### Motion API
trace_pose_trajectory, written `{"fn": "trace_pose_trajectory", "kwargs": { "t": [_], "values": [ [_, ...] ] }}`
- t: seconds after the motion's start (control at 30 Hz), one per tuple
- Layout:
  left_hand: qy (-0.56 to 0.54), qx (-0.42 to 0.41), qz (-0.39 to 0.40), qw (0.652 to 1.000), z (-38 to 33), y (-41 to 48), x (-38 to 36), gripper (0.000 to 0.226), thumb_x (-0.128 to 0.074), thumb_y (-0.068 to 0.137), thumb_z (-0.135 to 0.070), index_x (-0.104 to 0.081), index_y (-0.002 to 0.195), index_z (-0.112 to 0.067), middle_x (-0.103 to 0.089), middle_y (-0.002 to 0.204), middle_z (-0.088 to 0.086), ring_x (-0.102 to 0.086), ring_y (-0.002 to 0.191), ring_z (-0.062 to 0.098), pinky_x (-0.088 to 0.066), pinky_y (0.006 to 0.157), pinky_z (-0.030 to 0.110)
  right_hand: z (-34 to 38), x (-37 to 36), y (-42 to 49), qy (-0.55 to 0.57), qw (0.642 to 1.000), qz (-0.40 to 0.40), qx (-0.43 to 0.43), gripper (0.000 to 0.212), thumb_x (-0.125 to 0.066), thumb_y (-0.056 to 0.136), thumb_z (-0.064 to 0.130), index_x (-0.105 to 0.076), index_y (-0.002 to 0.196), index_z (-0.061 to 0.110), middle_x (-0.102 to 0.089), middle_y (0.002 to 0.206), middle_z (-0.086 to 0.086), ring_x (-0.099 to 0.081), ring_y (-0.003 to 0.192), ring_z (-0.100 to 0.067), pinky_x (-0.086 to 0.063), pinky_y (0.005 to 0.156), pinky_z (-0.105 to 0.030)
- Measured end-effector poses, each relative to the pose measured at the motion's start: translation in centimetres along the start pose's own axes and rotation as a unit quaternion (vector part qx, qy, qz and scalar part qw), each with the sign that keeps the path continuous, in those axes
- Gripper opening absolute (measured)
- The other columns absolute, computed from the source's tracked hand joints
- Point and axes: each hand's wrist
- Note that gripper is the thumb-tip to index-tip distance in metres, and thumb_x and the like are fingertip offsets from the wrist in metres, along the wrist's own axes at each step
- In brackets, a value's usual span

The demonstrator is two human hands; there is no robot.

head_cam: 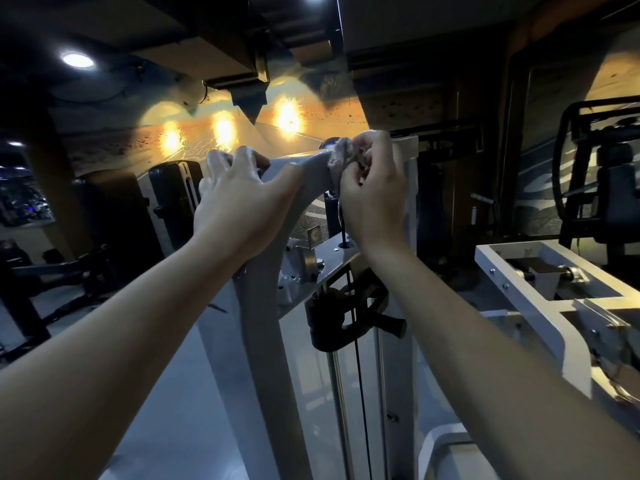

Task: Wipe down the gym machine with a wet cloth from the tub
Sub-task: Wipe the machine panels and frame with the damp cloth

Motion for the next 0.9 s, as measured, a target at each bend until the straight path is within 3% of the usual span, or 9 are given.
{"fn": "trace_pose_trajectory", "kwargs": {
  "t": [0.13,0.23,0.3,0.4,0.5,0.6,0.67,0.77,0.9],
  "values": [
    [0.0,-0.003,0.001,1.0,0.0,0.0,0.1,0.05,-0.048,0.09,-0.065,-0.052,0.122,-0.027,-0.03,0.119,-0.004,-0.034,0.112,0.021,-0.049,0.095,0.054,-0.2,-0.7,-1.9,0.02,0.997,-0.014,0.07,0.018,-0.062,0.102,0.02,-0.069,0.104,0.004,-0.055,0.109,-0.014,-0.052,0.089,-0.009,-0.042,0.076,-0.006],
    [0.004,-0.001,0.002,1.0,0.0,0.1,0.0,0.049,-0.047,0.091,-0.064,-0.051,0.123,-0.027,-0.029,0.119,-0.004,-0.034,0.112,0.021,-0.048,0.095,0.055,-1.7,-1.1,-1.5,0.01,0.995,-0.015,0.094,0.017,-0.061,0.103,0.014,-0.068,0.099,0.0,-0.056,0.106,-0.015,-0.051,0.088,-0.009,-0.042,0.076,-0.007],
    [0.008,0.001,0.002,1.0,0.0,0.1,0.0,0.049,-0.047,0.091,-0.063,-0.051,0.124,-0.027,-0.028,0.119,-0.004,-0.033,0.111,0.021,-0.048,0.095,0.055,-3.7,-1.4,0.6,0.0,0.999,-0.017,0.041,0.018,-0.057,0.104,0.016,-0.067,0.096,0.003,-0.057,0.105,-0.012,-0.048,0.087,-0.009,-0.044,0.075,-0.01],
    [0.008,0.009,0.004,1.0,-0.2,0.1,0.0,0.048,-0.046,0.091,-0.064,-0.051,0.123,-0.028,-0.029,0.119,-0.003,-0.033,0.112,0.02,-0.048,0.094,0.054,-5.5,-1.3,3.1,0.005,0.996,-0.023,-0.09,0.027,-0.054,0.107,0.032,-0.064,0.094,0.009,-0.054,0.104,0.0,-0.054,0.088,-0.011,-0.052,0.083,-0.037],
    [0.007,0.014,0.005,1.0,-0.3,0.2,0.0,0.048,-0.047,0.091,-0.064,-0.051,0.123,-0.029,-0.029,0.119,-0.004,-0.031,0.111,0.02,-0.047,0.092,0.051,-3.0,-1.5,0.8,0.031,0.999,-0.028,-0.026,0.023,-0.058,0.106,0.024,-0.066,0.093,0.006,-0.057,0.101,-0.003,-0.055,0.089,0.0,-0.047,0.079,-0.014],
    [0.006,0.014,0.003,1.0,-0.3,0.3,0.0,0.047,-0.047,0.092,-0.063,-0.051,0.124,-0.029,-0.029,0.119,-0.003,-0.03,0.11,0.02,-0.044,0.09,0.048,-2.5,-1.7,-1.2,0.022,0.995,-0.01,0.098,0.015,-0.061,0.103,0.011,-0.068,0.097,-0.001,-0.06,0.102,-0.012,-0.056,0.094,-0.011,-0.04,0.083,-0.007],
    [0.008,0.016,0.005,1.0,-0.4,0.2,0.0,0.047,-0.047,0.092,-0.063,-0.051,0.124,-0.028,-0.029,0.119,-0.003,-0.031,0.11,0.02,-0.045,0.091,0.05,-4.2,-1.7,1.2,0.008,0.999,-0.007,0.045,0.02,-0.058,0.104,0.018,-0.066,0.094,0.003,-0.057,0.101,-0.006,-0.051,0.09,-0.009,-0.047,0.08,-0.016],
    [0.008,0.018,0.008,1.0,-0.5,0.0,0.1,0.048,-0.046,0.093,-0.064,-0.05,0.124,-0.028,-0.029,0.118,-0.004,-0.03,0.11,0.02,-0.044,0.091,0.049,-5.7,-1.2,3.7,-0.003,0.997,-0.01,-0.075,0.024,-0.055,0.106,0.028,-0.061,0.089,0.012,-0.055,0.102,-0.003,-0.053,0.086,-0.011,-0.053,0.081,-0.042],
    [0.002,0.018,0.009,1.0,-0.4,0.1,0.1,0.047,-0.046,0.093,-0.064,-0.05,0.123,-0.028,-0.03,0.119,-0.003,-0.031,0.111,0.02,-0.044,0.09,0.049,-3.2,-1.3,-0.4,0.027,0.998,0.003,0.059,0.016,-0.059,0.104,0.014,-0.066,0.094,0.003,-0.059,0.101,-0.009,-0.053,0.086,-0.006,-0.047,0.077,-0.014]
  ]
}}
Point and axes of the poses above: each hand's wrist, its own y-axis towards the middle knuckle, its own x-axis out of the back of the hand, z = x × y
